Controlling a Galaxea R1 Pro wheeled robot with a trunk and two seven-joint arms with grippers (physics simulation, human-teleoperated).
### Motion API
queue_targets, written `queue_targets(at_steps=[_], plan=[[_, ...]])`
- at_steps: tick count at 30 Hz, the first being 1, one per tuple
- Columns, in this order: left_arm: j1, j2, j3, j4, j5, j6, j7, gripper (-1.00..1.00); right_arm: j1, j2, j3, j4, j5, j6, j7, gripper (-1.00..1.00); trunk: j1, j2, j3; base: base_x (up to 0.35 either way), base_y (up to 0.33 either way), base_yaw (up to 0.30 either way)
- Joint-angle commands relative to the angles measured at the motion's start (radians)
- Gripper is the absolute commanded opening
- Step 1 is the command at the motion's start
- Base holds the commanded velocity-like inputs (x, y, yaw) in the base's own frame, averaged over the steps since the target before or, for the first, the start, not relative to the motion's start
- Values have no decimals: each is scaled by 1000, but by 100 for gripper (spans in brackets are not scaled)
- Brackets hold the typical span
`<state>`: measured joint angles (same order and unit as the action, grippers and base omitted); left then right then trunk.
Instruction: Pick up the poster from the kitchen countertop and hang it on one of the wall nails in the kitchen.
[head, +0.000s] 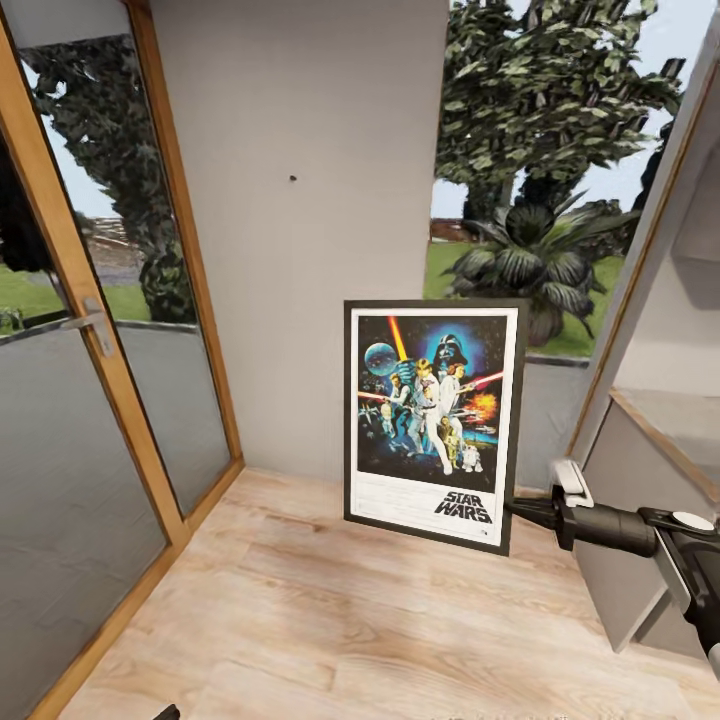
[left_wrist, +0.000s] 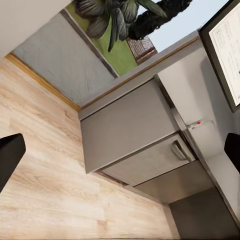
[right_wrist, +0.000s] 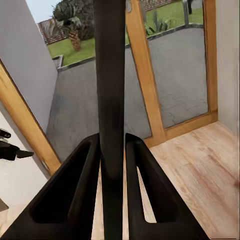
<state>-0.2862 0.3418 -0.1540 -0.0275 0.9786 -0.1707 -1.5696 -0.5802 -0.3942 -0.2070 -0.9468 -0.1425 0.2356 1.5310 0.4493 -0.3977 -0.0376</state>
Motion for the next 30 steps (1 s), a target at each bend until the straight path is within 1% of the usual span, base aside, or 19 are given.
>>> queue_targets(at_steps=[1, 4, 7, 15, 26, 30], plan=[[-1, 0, -9, 0, 9, -10, -1, 100, -1, 0, 0, 0, -2, 14, 6, -100, 1, -2, -2, 41, 27, -299], [-1, 0, -9, 0, 9, -10, -1, 100, -1, 0, 0, 0, -3, 14, 6, -100, 1, -2, -2, 138, 103, -217], [-1, 0, -9, 0, 9, -10, -1, 100, -1, 0, -1, 0, -3, 14, 6, -100, 1, -2, -2, 213, 186, -89], [-1, 0, -9, 0, 9, -10, -1, 100, -1, 3, -1, 0, -3, 14, 6, -100, 1, -2, -2, 248, 253, -13], [-1, 1, -9, 0, 9, -10, -1, 100, -1, 3, -1, 0, -3, 14, 6, -100, 1, -2, -2, 221, 297, -1], [-1, 2, -9, 0, 9, -10, -1, 100, -1, 3, 0, 0, -3, 14, 6, -100, 1, -2, -1, 168, 245, -121]])
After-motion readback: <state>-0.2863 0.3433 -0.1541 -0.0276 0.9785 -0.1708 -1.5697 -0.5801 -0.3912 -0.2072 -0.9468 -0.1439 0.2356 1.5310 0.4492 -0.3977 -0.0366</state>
